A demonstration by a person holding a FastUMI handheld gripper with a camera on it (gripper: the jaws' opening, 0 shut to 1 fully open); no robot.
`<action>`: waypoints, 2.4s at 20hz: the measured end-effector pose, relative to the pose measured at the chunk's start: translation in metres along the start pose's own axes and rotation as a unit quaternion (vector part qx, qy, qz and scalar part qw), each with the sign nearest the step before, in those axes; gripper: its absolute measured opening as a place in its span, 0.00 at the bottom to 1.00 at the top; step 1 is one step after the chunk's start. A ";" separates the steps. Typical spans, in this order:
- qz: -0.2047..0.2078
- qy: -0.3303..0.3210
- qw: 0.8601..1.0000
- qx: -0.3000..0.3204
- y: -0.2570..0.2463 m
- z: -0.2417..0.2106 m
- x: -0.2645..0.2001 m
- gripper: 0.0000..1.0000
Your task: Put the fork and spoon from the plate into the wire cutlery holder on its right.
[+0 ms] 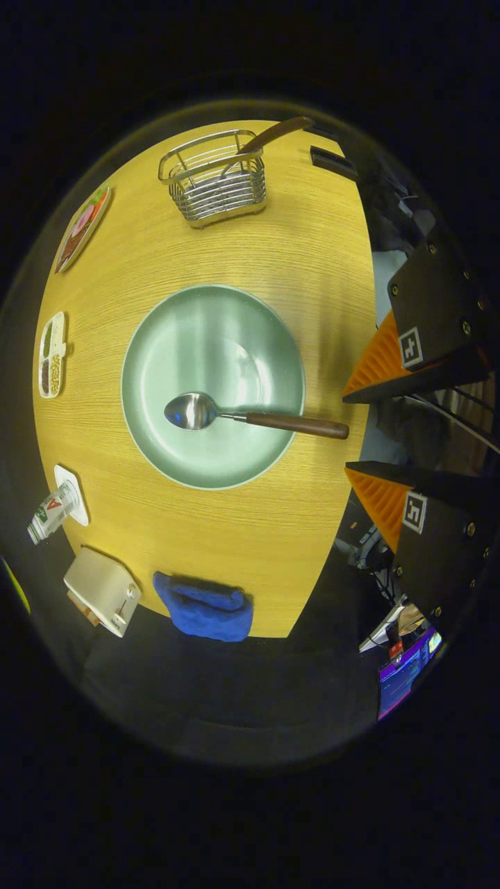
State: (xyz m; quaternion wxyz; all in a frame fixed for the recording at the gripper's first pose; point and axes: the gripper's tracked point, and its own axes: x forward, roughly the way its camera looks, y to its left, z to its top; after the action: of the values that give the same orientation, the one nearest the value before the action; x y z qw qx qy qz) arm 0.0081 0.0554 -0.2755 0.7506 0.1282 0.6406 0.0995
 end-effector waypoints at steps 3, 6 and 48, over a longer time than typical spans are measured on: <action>-0.005 0.010 1.000 0.006 0.000 0.001 0.018 0.50; -0.008 0.019 1.000 0.012 0.000 0.001 0.033 0.50; -0.023 0.002 0.991 -0.131 -0.076 0.011 -0.122 0.04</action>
State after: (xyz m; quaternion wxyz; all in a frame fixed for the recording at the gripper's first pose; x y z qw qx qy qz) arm -0.0012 -0.0555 -0.1841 0.7616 0.0137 0.6265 0.1654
